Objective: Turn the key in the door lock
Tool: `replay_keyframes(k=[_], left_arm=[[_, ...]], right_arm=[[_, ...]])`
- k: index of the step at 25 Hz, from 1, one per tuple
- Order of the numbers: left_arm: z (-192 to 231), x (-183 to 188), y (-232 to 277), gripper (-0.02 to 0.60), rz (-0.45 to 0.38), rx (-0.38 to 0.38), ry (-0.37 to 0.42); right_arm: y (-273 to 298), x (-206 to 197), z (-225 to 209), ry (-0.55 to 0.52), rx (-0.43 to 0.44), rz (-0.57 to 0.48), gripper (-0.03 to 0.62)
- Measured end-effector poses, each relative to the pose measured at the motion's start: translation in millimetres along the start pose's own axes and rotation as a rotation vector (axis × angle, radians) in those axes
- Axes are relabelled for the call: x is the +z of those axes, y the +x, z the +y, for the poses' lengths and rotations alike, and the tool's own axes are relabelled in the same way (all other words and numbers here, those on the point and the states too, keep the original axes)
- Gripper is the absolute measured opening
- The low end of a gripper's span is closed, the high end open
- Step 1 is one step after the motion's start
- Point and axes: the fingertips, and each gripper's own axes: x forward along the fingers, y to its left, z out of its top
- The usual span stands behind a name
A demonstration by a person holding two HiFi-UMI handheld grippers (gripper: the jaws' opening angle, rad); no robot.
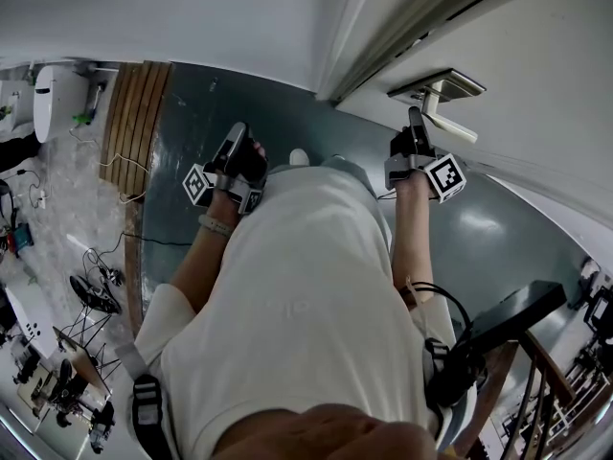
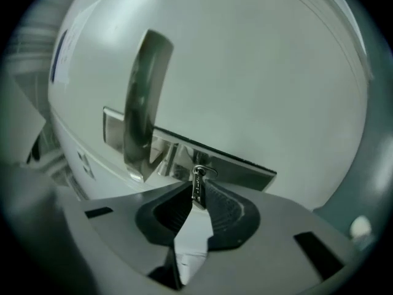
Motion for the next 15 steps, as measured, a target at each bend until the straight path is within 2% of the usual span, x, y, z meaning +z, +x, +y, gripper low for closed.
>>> replay_keyframes(k=[1, 4, 6, 8, 10, 12, 15], left_arm=[[0.4, -2.1, -0.4, 0.008, 0.009, 0.003, 0.001], [-0.9, -13.1, 4.6, 0.008, 0.057, 0.016, 0.027], [-3.9, -21.5, 10.6, 0.008, 0.088, 0.034, 0.065], [-1.6, -29.1, 16.6, 0.008, 0.119, 0.056, 0.104], [2.4, -42.0, 24.7, 0.008, 0.179, 0.068, 0.151], [5.2, -61.5, 30.5, 0.008, 0.255, 0.083, 0.217], [9.3, -92.3, 31.2, 0.008, 0.35, 0.113, 0.323]], right_arm=[[-1.3, -2.2, 1.2, -0.118, -0.027, 0.034, 0.059], [-8.7, -7.5, 4.9, -0.516, -0.187, 0.126, 0.066], [-15.8, -11.2, 15.4, -0.712, -0.253, 0.145, 0.066], [-23.7, -18.1, 28.9, -0.875, -0.264, 0.152, 0.065], [-28.5, -31.9, 40.5, -1.035, -0.235, 0.192, 0.064], [-32.0, -49.9, 46.8, -1.141, -0.191, 0.26, 0.064], [-38.4, -67.5, 48.9, -1.163, -0.128, 0.341, 0.064]])
